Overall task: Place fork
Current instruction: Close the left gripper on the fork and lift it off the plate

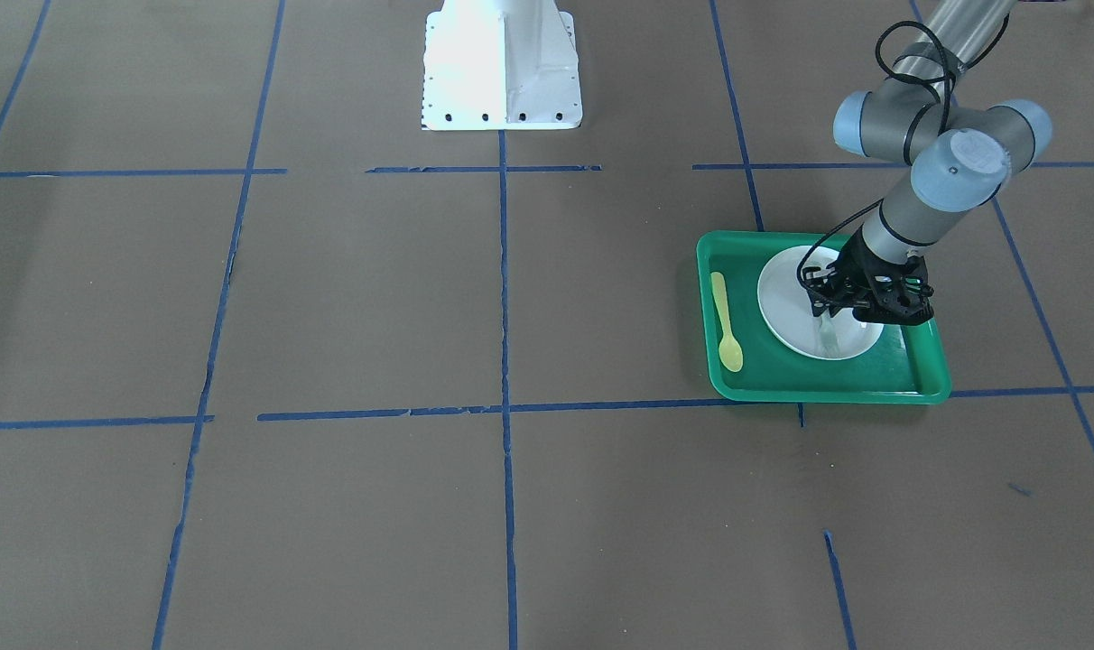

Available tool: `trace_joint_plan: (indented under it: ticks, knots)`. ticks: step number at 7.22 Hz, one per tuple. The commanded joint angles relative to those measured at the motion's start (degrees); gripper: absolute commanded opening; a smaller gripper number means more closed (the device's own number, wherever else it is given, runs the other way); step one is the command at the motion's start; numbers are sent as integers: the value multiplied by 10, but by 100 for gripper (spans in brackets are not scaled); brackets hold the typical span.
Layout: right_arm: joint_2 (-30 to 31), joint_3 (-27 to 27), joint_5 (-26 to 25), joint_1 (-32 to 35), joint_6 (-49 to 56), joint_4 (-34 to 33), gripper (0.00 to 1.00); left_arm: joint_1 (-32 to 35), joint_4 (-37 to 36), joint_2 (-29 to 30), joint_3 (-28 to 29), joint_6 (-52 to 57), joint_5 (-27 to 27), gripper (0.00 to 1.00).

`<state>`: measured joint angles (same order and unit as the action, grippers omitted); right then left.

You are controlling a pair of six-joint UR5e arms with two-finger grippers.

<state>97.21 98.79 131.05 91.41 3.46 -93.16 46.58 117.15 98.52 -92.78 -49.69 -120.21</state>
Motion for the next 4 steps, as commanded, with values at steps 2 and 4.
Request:
trace_joint_plan:
  ticks: [2, 4]
  knots:
    - [0, 0, 0, 0, 1, 0, 100, 4, -2, -3, -26, -1, -5, 0]
    - [0, 0, 0, 0, 0, 0, 100, 15, -4, -27, -61, 4, -8, 0]
